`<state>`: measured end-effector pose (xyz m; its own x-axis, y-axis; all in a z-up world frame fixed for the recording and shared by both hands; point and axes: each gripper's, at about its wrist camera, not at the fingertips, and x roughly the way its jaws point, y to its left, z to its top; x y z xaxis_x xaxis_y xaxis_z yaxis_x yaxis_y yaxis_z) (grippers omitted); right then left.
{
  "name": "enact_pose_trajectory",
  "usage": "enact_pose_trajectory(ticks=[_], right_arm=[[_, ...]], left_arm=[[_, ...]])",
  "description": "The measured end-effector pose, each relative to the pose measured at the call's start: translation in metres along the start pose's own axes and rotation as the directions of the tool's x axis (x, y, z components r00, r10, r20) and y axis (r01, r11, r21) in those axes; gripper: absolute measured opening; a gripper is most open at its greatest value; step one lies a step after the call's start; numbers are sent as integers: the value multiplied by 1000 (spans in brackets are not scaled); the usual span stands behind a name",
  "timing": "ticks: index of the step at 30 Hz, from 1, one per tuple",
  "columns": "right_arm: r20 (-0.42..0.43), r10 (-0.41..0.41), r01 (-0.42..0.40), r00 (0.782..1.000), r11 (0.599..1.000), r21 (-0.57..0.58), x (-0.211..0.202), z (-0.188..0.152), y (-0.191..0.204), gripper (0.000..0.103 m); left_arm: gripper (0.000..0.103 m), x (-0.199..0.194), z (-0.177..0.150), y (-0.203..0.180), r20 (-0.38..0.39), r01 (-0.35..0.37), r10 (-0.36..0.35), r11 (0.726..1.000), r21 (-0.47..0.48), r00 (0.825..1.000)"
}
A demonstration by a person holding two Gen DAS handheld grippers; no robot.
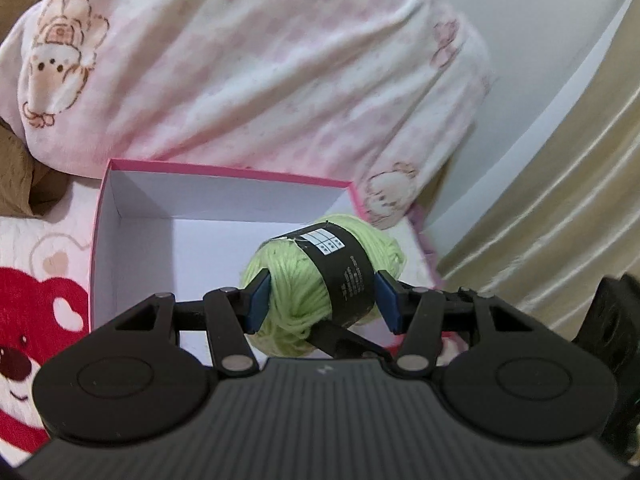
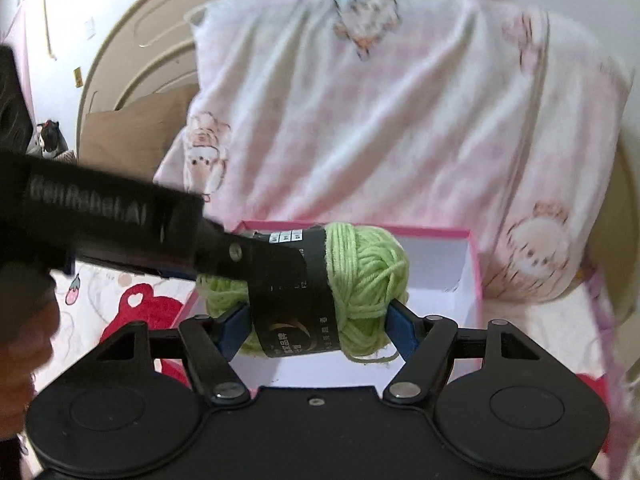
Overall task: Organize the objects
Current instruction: 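Carry the green yarn ball with the left gripper into the pink box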
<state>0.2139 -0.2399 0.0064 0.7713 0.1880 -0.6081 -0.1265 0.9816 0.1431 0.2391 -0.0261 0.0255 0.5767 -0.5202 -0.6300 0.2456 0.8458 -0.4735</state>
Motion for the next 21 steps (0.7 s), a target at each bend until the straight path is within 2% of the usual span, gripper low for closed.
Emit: enact_pose_trajectory(ticks=[4, 7, 11, 13, 16, 19, 21], right_arm=[[-43, -26, 26, 999, 1000, -8, 32, 2, -15, 75], [-108, -36, 38, 994, 999, 16, 53, 8, -30, 75], [-153, -68, 65, 986, 998, -26, 79, 14, -41, 75], [-185, -95, 91, 978, 995, -35, 97, 16, -44, 75], [-242, -175, 164, 955, 984, -62, 125, 20, -42, 74], [-235, -204, 179, 950, 976, -126, 138, 24, -37, 63], [-237, -190, 162, 953, 978, -135, 143, 26, -37, 60]], left_arm=[[52, 40, 9, 10, -38, -17, 17, 1000, 10, 999], [52, 66, 17, 19, -76, -12, 11, 1000, -18, 997], [52, 97, 22, 32, -108, -6, 1, 999, -49, 994], [52, 116, 25, 40, -138, -22, 9, 995, -93, 990], [52, 140, 29, 49, -172, -43, 17, 987, -152, 985], [52, 154, 30, 58, -183, -53, 17, 980, -191, 983], [52, 154, 27, 59, -181, -52, 19, 983, -178, 983]])
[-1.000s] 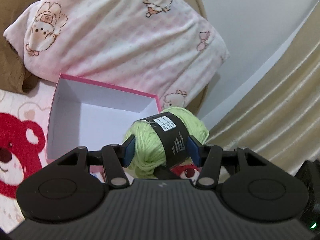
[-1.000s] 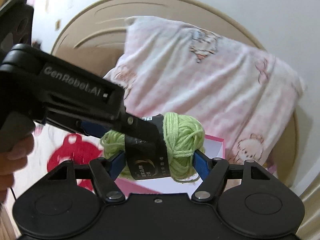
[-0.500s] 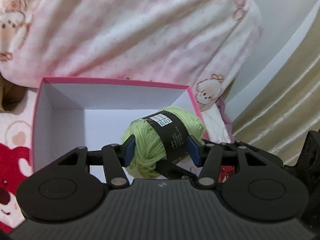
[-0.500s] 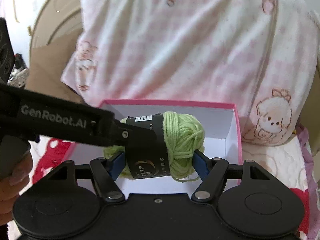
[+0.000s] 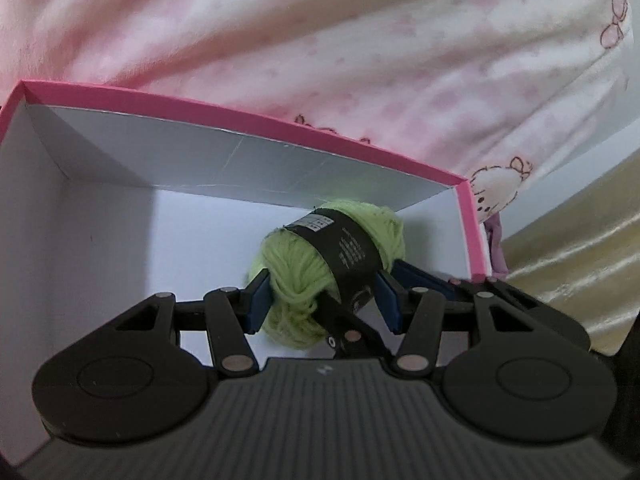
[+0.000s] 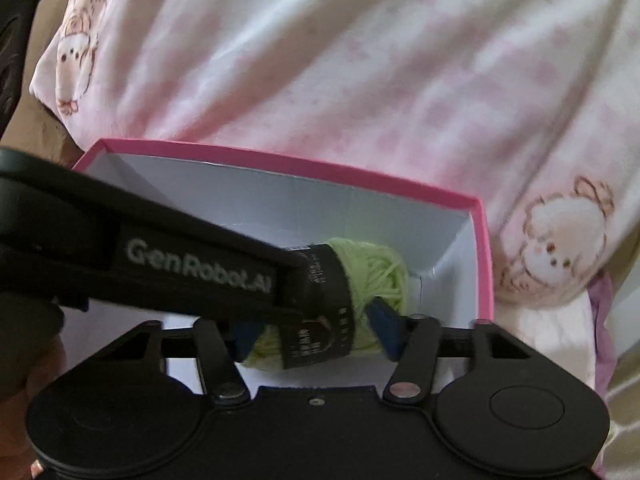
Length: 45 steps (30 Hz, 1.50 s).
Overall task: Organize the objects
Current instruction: 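Carry the green yarn ball with the left gripper into the pink box, then open the left gripper to release the yarn ball and withdraw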
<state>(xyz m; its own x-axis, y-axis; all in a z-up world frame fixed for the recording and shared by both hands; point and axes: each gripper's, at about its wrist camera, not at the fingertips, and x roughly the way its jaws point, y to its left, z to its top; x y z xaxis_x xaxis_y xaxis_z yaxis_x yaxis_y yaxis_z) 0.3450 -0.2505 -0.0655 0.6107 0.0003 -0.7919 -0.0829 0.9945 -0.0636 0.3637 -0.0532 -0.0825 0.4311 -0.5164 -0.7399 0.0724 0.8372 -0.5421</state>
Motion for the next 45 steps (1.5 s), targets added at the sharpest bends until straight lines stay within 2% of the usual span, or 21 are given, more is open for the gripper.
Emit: enact_pose_trajectory(ticks=[2, 4, 7, 8, 9, 10, 14, 17, 19, 21, 23, 27, 30, 34, 37, 41, 43, 45], right_arm=[[-7, 31, -31, 999, 999, -25, 1, -1, -2, 60], [-11, 63, -64, 998, 997, -53, 0, -6, -4, 61], [-6, 133, -133, 991, 990, -56, -10, -16, -15, 61], [-12, 156, -157, 988, 986, -51, -13, -18, -19, 55], [-21, 170, -171, 985, 984, -58, -14, -21, -22, 38], [-29, 167, -168, 986, 983, -75, -14, -23, -22, 32], [-37, 128, -131, 991, 986, -100, -8, -28, -19, 20], [-21, 64, -66, 998, 992, -105, -1, -25, -13, 18], [11, 21, -21, 1000, 998, -52, 1, -23, -14, 18], [26, 15, -14, 1000, 1000, -8, 1, -23, -17, 19], [39, 27, -28, 999, 1000, 5, 1, -23, -18, 19], [34, 79, -80, 996, 996, 27, -1, -23, -23, 19], [41, 108, -110, 993, 994, 29, -9, -25, -28, 20], [47, 141, -143, 989, 989, 36, -22, -31, -34, 21], [56, 147, -149, 988, 988, 44, -23, -25, -35, 21], [59, 159, -163, 985, 984, 73, -28, -28, -39, 26], [66, 160, -165, 985, 983, 84, -34, -32, -38, 27], [81, 161, -169, 984, 980, 102, -43, -49, -44, 29]], left_arm=[[53, 2, -3, 0, -15, -13, 13, 999, 30, 1000], [47, 4, -5, 1, -31, -10, 10, 1000, 23, 999], [44, 8, -5, -6, -3, -55, 55, 995, 86, 998], [44, 9, -5, -9, 1, -58, 59, 994, 98, 998], [43, 9, -4, -13, -5, -55, 56, 992, 114, 998], [42, 10, -4, -19, -11, -55, 57, 990, 132, 998], [41, 16, -3, -41, 17, -75, 73, 971, 225, 997], [42, 15, -3, -53, 71, -135, 121, 954, 268, 990], [40, 10, -3, -51, 58, -129, 118, 964, 231, 991], [40, 6, -2, -44, 35, -97, 92, 979, 179, 995], [40, 5, -2, -37, 23, -95, 92, 986, 137, 995], [33, 12, -4, -29, 43, -137, 132, 983, 123, 990], [33, 24, -6, -25, 21, -168, 167, 979, 115, 986], [33, 26, -10, -23, 23, -168, 167, 980, 103, 986], [35, 19, -14, -26, 28, -175, 172, 977, 125, 985], [48, 3, -25, -23, 57, -149, 143, 982, 116, 988], [48, -2, -33, -18, 30, -147, 145, 983, 109, 989], [49, -5, -38, -25, 3, -174, 176, 974, 142, 984]])
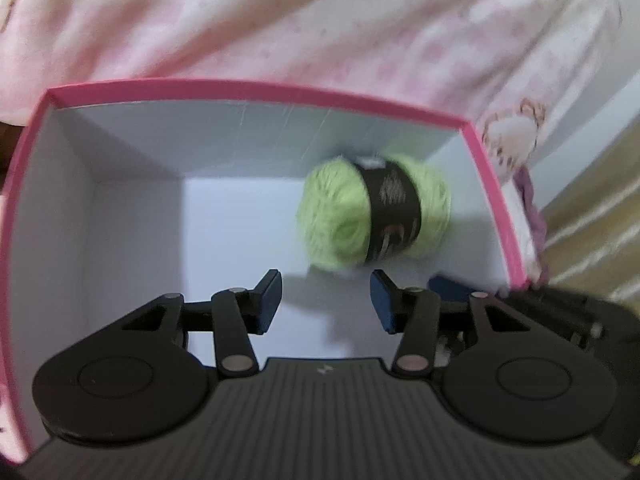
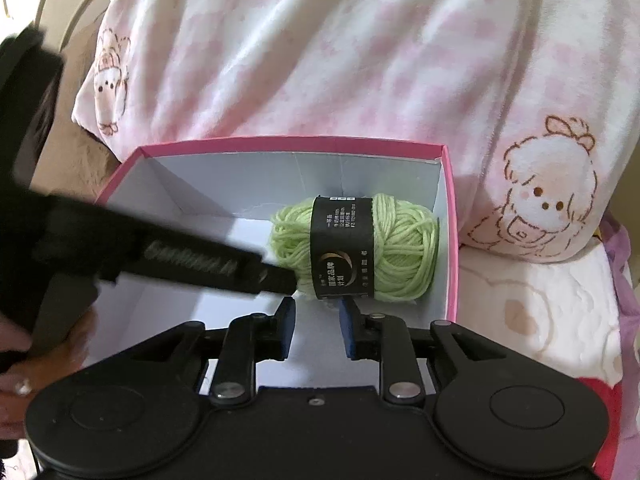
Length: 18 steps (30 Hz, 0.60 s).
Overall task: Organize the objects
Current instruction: 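Open the left gripper to release the yarn ball and withdraw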
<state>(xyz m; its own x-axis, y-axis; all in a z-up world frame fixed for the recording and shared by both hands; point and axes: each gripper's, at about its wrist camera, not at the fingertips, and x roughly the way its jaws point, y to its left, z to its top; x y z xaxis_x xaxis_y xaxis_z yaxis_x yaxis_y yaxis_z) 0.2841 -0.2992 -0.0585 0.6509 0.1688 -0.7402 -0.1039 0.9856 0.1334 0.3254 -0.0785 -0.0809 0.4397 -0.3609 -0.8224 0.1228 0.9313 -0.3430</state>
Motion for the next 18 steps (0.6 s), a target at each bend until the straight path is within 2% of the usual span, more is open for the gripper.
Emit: enact_pose_trajectory(ticks=[1, 2, 7, 10, 14, 17, 18], right_arm=[[10, -1, 1, 1000, 1000, 12, -4, -3, 1, 29], [11, 10, -10, 1000, 1000, 18, -9, -4, 1, 35], [21, 38, -39, 999, 998, 58, -53, -4, 3, 36], [45, 36, -39, 998, 997, 68, -91, -2, 10, 46], [-2, 2, -2, 1000, 999, 51, -127, 0, 21, 49], [-26, 52, -50, 998, 996, 79, -147, 0, 23, 50], [-22, 63, -62, 998, 995, 73, -152, -2, 24, 53]], left_arm=[[51, -9, -5, 5, -12, -14, 14, 1000, 17, 1000], [55, -16, -10, 1, -11, -23, 23, 999, 23, 1000], [64, -70, -17, -7, -8, -31, 31, 997, 73, 999], [72, -117, -25, -6, -8, -29, 30, 990, 135, 1000], [76, -153, -34, -24, -32, -80, 91, 964, 255, 995], [79, -176, -43, -33, -40, -96, 114, 943, 319, 993], [80, -184, -47, -35, -43, -96, 118, 937, 336, 992]])
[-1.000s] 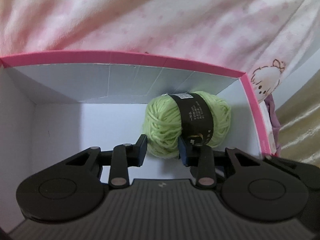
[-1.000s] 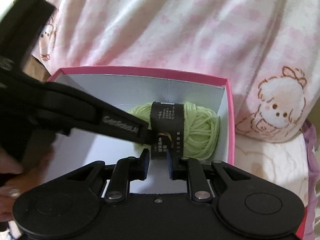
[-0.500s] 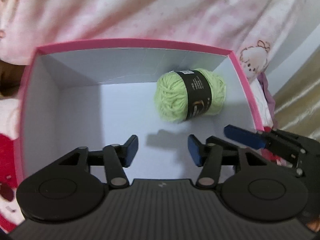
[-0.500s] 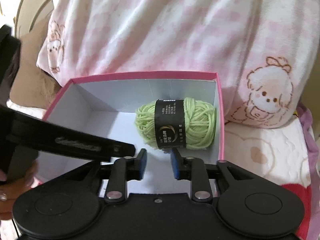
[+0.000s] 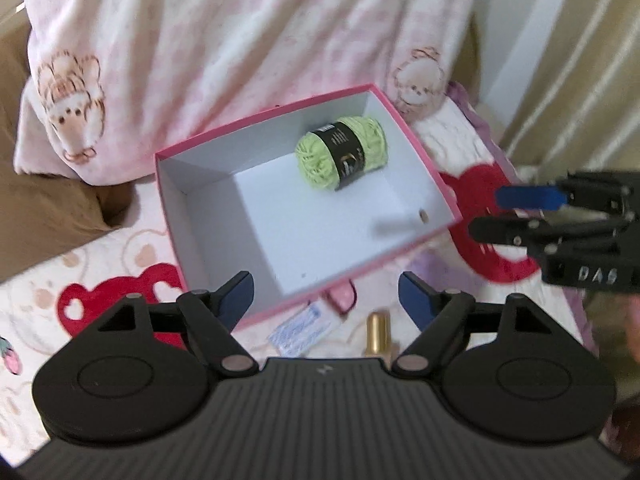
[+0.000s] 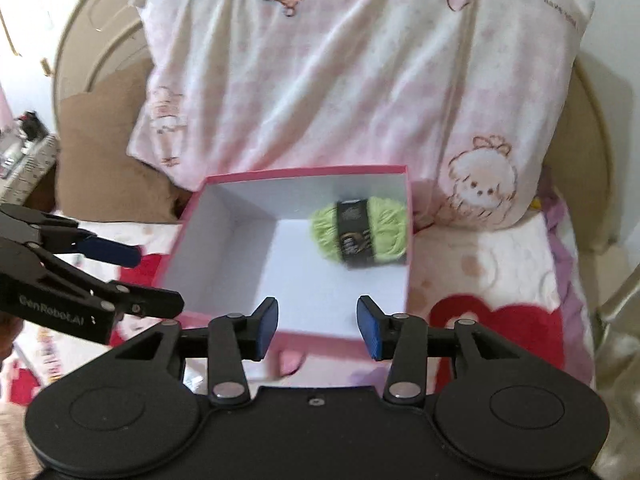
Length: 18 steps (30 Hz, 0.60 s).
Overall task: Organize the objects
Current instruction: 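Open the left gripper to release the yarn ball and withdraw, then move the left gripper to the blue wet-wipes pack and grasp it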
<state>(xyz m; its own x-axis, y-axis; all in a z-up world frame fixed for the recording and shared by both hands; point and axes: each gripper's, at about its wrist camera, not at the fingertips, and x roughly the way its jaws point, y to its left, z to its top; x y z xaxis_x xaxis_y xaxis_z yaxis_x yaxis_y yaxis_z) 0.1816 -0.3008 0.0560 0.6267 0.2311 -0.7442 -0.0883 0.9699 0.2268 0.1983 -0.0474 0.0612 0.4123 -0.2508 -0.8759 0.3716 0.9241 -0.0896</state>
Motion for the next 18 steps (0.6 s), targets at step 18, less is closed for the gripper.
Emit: enact_pose_trajectory(ticks=[18], right_arm=[[-209, 309, -323, 928, 946, -37, -7, -94, 56, 79]], left_arm=[[91, -38, -113, 1, -85, -30, 38, 994, 101, 996]])
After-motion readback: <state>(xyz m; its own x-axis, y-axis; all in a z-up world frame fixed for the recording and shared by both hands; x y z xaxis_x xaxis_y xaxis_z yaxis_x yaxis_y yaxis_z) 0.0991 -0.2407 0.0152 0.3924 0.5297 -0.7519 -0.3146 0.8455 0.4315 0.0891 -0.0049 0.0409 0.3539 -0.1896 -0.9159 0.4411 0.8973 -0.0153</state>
